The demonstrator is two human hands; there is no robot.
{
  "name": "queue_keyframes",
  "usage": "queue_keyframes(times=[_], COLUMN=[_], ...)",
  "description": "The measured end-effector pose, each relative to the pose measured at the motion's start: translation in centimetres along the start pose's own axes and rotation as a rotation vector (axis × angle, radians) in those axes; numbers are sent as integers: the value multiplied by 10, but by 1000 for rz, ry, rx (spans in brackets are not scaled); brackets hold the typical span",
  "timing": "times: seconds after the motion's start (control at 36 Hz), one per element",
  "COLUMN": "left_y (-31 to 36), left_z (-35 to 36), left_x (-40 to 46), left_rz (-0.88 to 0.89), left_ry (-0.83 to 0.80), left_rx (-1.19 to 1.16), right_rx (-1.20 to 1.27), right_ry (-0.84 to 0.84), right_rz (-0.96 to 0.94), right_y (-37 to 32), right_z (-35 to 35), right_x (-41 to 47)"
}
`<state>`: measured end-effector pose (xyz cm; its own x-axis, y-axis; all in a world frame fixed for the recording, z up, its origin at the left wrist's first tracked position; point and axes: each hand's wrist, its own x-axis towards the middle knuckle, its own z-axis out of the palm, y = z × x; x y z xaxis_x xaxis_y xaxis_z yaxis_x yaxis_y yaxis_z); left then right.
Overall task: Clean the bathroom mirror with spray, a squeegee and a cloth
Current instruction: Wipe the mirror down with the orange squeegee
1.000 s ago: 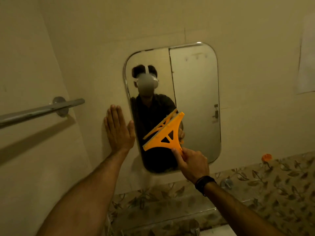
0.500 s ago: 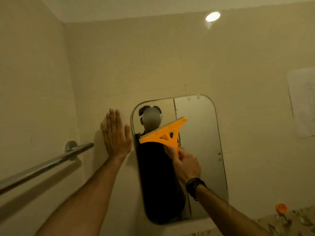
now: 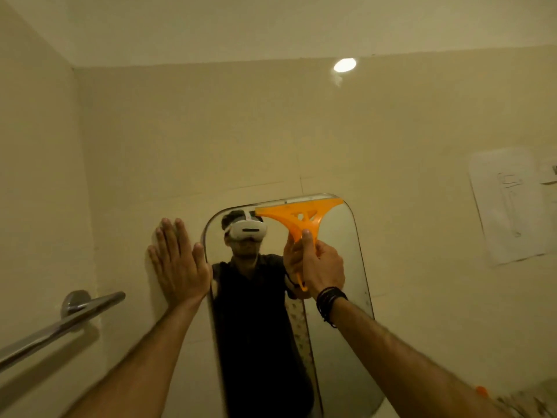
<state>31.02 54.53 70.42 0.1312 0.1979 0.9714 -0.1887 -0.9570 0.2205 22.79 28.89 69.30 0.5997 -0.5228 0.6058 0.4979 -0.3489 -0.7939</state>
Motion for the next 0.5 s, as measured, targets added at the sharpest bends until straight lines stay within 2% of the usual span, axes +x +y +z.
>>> queue_keyframes(times=[0.19,0.5], left_y=[1,1], left_z=[1,-3], left_x=[-3,-6], left_rz=[19,12], left_ry=[30,-7], left_rx=[0,-42], right_rx=[-123,-79], right_ry=[37,-28], right_rz=[-81,0], right_y=[5,32], right_z=[-14,-16], right_x=[17,4])
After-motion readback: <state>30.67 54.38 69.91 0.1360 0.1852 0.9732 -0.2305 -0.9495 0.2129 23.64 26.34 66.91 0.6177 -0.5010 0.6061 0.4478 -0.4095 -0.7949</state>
